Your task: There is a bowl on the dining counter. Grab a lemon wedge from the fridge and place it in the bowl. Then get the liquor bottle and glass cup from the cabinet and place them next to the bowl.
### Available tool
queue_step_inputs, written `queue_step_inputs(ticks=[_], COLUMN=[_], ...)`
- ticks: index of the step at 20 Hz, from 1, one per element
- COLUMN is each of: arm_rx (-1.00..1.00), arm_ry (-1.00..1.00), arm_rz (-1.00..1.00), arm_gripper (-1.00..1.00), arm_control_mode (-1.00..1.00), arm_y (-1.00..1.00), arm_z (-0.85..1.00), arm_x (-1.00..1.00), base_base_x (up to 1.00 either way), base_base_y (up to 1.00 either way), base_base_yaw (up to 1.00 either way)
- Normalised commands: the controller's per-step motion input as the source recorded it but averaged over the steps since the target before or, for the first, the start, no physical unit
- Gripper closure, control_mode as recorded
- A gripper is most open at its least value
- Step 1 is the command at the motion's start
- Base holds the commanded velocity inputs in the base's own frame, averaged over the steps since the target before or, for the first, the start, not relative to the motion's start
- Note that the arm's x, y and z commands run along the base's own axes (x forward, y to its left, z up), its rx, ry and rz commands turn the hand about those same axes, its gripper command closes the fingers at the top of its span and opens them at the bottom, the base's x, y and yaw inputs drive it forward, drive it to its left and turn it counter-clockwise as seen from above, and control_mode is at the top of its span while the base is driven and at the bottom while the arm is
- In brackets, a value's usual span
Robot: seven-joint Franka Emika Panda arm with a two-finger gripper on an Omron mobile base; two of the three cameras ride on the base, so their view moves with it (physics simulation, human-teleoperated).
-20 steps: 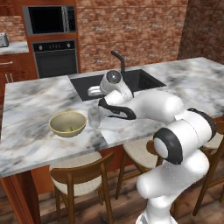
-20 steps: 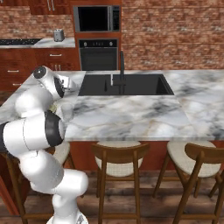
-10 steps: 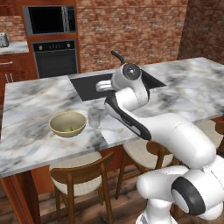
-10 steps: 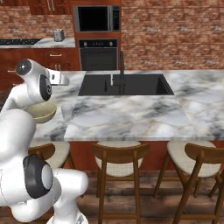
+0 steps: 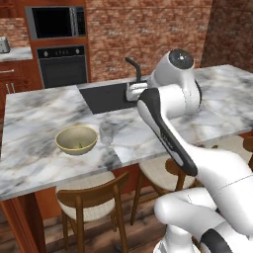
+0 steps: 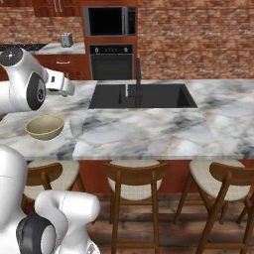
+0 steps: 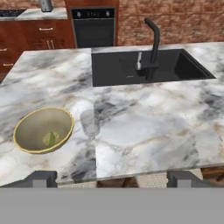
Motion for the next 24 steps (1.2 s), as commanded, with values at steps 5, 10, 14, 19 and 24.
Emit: queue_step_inputs(ticks=[5, 10, 14, 19, 24], arm_rx=[-0.05, -0.05, 0.00, 0.00, 0.00], arm_ry=[0.10, 0.16, 0.16, -0.02, 0.00], arm_rz=[0.01, 0.02, 0.04, 0.00, 0.00], arm_gripper=[-1.00, -1.00, -1.00, -1.00, -1.00], arm_control_mode=[-1.00, -1.00, -1.00, 1.00, 1.00], arm_y=[-0.37, -0.33, -0.24, -0.02, 0.00], arm_z=[-0.02, -0.30, -0.46, -0.10, 0.00], arm_x=[-0.91, -0.51, -0.10, -0.30, 0.00], base_base_x=[0.00, 0.00, 0.00, -0.20, -1.00], base_base_y=[0.00, 0.00, 0.00, 0.00, 0.63], base_base_yaw=[0.00, 0.00, 0.00, 0.00, 0.06])
